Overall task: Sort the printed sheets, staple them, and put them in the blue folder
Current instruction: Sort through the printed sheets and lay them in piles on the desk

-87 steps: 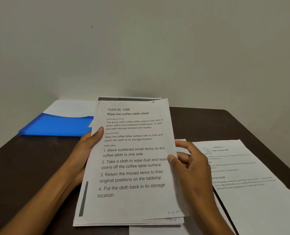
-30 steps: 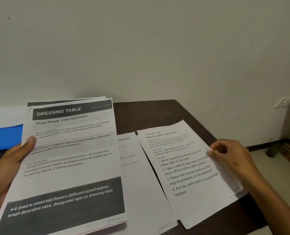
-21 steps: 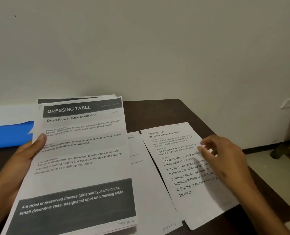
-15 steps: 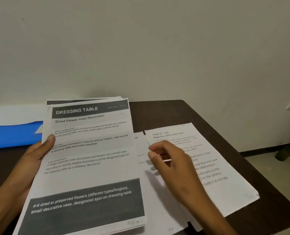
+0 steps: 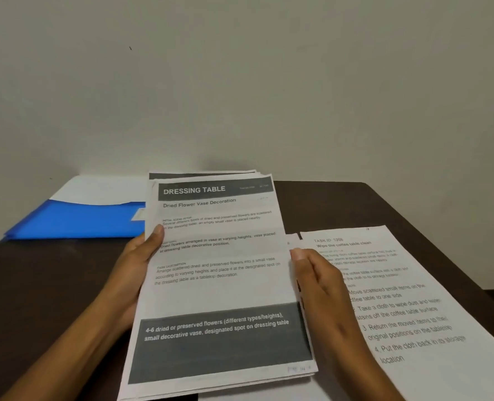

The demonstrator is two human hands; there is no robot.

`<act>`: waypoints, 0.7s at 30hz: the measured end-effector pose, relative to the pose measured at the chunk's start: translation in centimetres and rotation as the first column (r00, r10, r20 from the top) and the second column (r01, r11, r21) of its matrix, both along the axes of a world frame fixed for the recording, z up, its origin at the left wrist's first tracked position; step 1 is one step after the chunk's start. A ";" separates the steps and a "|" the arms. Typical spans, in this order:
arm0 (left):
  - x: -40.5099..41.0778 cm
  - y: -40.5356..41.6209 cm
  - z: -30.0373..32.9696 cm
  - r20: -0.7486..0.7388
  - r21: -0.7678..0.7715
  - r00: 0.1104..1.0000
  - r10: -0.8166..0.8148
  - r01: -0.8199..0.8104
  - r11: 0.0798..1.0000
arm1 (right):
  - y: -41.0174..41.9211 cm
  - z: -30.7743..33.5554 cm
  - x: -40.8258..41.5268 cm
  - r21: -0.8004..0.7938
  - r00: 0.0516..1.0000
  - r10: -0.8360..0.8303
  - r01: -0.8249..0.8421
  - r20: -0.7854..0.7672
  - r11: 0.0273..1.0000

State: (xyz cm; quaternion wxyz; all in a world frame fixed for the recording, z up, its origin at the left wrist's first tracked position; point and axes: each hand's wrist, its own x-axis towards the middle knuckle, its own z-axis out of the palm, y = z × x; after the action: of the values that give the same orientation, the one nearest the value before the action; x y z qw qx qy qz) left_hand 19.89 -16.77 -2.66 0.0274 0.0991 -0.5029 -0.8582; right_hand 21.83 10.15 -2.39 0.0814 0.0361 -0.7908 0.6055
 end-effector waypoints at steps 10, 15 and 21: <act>0.3 0.4 0.5 0.000 -0.004 1.000 0.003 -0.003 1.000 | -0.3 -0.9 -0.5 -0.056 0.999 -0.030 0.029 -0.011 0.998; 0.6 0.6 0.7 -0.003 -0.002 0.999 -0.032 0.032 0.999 | -0.1 -0.7 -0.4 -0.008 0.999 -0.046 0.046 -0.029 0.999; 0.1 0.1 0.1 -0.023 -0.023 0.998 -0.055 0.055 0.998 | -0.1 -0.2 -0.1 0.010 0.998 -0.052 0.053 -0.046 0.999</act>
State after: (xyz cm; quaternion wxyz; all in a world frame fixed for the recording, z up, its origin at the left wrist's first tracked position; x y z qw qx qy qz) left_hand 20.02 -16.62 -2.55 0.0109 0.0746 -0.5147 -0.8541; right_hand 21.74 10.06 -2.54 0.1153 0.0298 -0.7926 0.5979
